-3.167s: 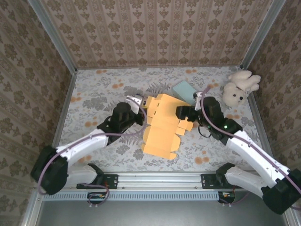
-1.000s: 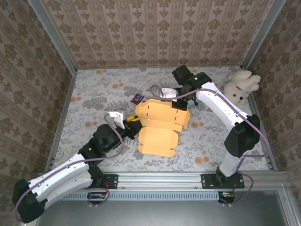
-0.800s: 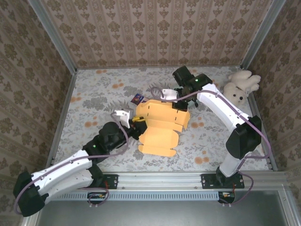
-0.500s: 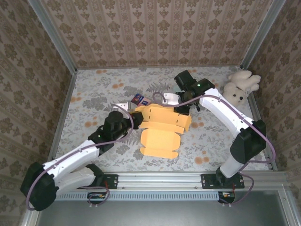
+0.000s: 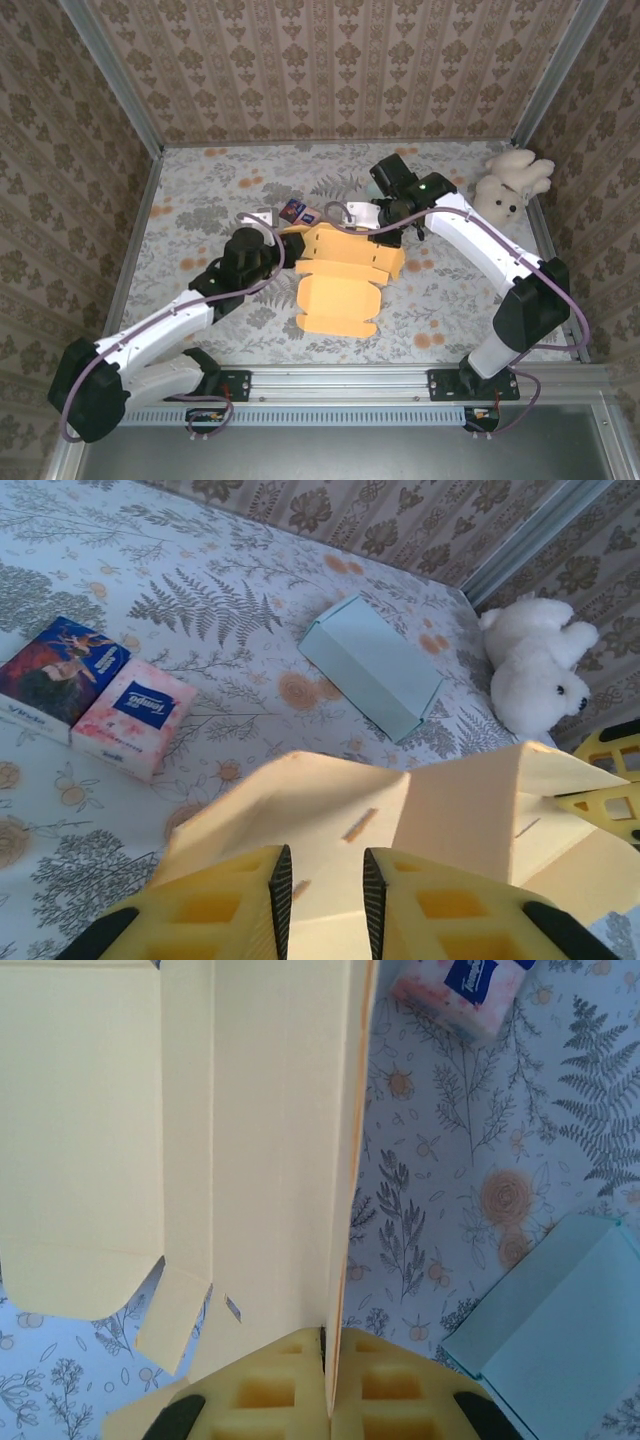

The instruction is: Fold the paper box

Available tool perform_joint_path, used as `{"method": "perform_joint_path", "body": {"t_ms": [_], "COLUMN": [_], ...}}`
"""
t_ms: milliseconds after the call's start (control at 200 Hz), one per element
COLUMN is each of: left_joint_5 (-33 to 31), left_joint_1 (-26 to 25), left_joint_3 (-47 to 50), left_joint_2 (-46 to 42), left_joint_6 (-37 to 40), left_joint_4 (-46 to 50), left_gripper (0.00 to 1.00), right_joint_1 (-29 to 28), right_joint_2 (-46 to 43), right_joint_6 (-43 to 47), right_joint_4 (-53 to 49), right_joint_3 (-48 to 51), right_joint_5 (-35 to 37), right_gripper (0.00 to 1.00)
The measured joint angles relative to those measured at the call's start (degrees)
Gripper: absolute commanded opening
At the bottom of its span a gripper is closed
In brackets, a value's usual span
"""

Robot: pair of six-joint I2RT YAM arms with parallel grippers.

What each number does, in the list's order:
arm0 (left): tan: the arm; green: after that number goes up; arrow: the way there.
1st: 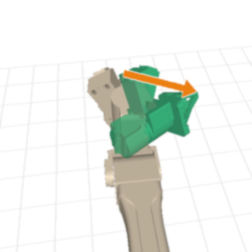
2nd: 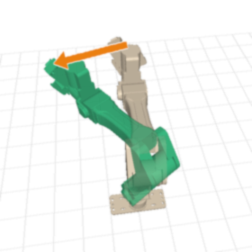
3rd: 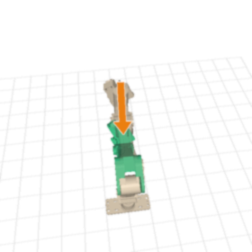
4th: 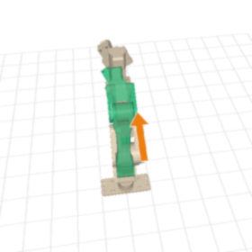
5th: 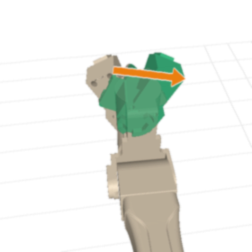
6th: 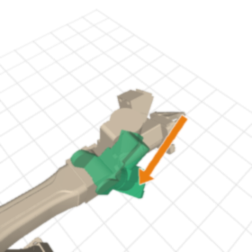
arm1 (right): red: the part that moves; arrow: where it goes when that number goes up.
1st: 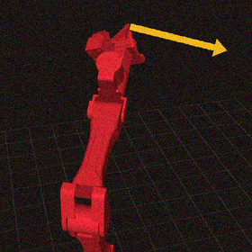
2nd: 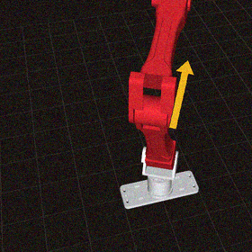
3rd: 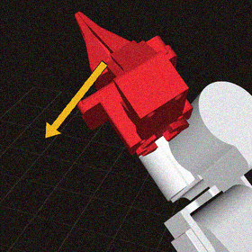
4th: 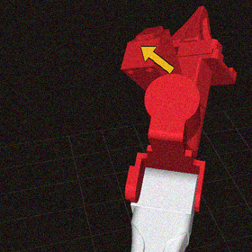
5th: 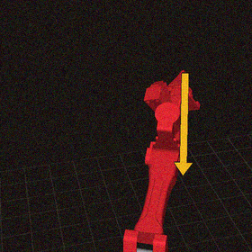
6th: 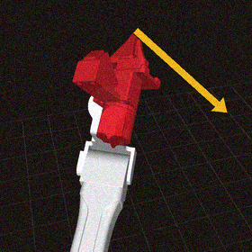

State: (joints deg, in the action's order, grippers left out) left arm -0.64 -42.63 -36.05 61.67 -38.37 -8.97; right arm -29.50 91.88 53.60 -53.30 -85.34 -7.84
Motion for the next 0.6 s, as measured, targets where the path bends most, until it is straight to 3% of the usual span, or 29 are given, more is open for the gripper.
{"method": "perform_joint_path", "body": {"t_ms": [200, 355, 600], "left_joint_5": [0.24, -0.28, -1.53], "left_joint_1": [-3.91, -4.22, -4.22], "left_joint_3": [-1.92, -3.19, -4.13], "left_joint_2": [3.93, 5.77, 6.14], "left_joint_6": [0.24, 0.52, 1.05], "left_joint_4": [-0.44, -0.33, 1.11], "left_gripper": [0.32, 0.37, 0.37], "right_joint_1": [-0.42, -0.81, -1.55], "right_joint_2": [0.15, 0.44, 0.98], "right_joint_6": [-0.15, -0.15, -0.09], "right_joint_4": [0.42, 0.48, 0.92], "right_joint_3": [0.00, 0.00, 0.00], "right_joint_5": [-0.09, -0.09, 0.00], "right_gripper": [0.00, 0.00, 0.00]}}
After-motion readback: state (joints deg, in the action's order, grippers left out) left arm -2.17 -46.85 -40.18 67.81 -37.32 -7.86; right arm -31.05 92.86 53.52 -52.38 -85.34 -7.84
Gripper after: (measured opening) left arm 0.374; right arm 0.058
